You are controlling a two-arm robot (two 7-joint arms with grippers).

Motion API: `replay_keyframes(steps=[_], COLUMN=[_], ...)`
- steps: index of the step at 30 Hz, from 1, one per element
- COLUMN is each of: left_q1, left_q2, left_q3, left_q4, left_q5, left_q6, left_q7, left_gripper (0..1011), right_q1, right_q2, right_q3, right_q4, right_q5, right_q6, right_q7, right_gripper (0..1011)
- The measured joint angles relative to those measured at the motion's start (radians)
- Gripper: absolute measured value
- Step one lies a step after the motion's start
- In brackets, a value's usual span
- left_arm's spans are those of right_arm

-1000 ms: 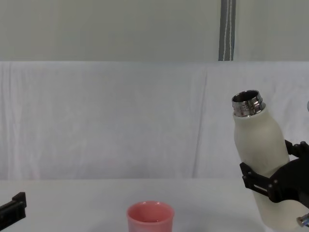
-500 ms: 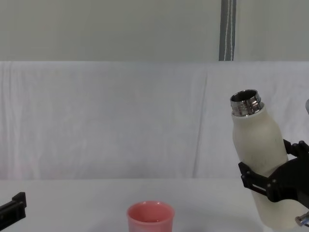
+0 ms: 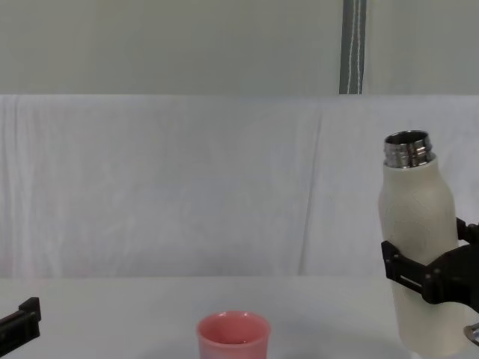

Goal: Grasp the thermos with one hand and pour water into the cup lid.

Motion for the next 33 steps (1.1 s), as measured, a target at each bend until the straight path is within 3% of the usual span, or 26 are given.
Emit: replay_keyframes(steps=[21,33], left_q1=[0.0,0.0], left_q2=[0.0,0.0], left_q3=[0.0,0.0], left_q4=[0.0,0.0], left_q5=[0.0,0.0], left_q6=[0.0,0.0], left_q7=[0.0,0.0], left_gripper=[1001,1001], right_q1=[-0.024,-0.026], right_q2=[-0.04,-0.051], right_q3=[0.063,0.075], right_q4=[0.013,0.027], right_q5=[0.118,0.148], right_q6=[0.019,0.025], right_q7=[0.027,0.034], right_gripper=[948,948])
